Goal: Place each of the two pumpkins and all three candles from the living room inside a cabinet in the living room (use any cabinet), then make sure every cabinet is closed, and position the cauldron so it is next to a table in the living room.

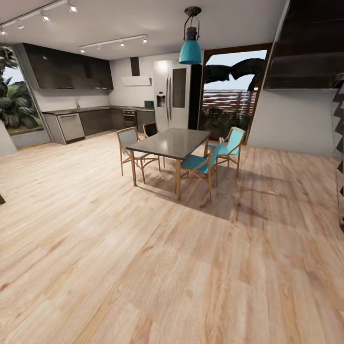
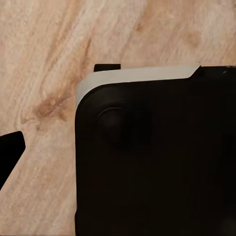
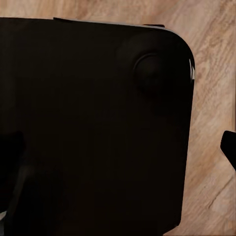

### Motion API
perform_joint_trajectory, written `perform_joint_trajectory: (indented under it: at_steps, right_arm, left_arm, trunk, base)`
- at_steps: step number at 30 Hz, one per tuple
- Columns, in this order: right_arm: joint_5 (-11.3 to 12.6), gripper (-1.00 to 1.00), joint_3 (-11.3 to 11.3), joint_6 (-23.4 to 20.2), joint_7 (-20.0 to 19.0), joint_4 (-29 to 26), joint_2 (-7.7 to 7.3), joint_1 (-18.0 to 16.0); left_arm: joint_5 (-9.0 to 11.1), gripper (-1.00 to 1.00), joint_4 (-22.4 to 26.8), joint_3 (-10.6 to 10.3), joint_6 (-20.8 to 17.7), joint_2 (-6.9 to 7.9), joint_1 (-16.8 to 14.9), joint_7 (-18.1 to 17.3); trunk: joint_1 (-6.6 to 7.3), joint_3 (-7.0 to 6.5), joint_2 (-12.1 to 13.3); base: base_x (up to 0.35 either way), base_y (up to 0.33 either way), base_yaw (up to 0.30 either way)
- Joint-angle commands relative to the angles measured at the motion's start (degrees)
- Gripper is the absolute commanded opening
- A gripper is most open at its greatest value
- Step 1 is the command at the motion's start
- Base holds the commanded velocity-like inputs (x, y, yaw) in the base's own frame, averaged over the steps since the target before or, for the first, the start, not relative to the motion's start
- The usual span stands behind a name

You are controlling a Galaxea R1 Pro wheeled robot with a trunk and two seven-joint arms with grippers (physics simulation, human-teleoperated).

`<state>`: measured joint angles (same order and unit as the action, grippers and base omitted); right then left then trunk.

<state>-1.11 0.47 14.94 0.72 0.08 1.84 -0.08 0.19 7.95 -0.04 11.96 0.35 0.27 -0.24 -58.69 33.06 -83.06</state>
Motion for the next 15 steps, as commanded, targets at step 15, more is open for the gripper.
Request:
perform_joint_trajectory:
  at_steps: [15]
  right_arm:
    - [0.09, 1.00, -0.03, 3.05, 0.07, 0.01, -0.08, -0.01]
  left_arm:
    - [0.07, 1.00, -0.07, 0.47, 0.35, -0.53, 0.04, 0.13]
  trunk:
    - [-0.03, 0.77, -0.02]
  base:
    - [0.338, 0.000, 0.231]
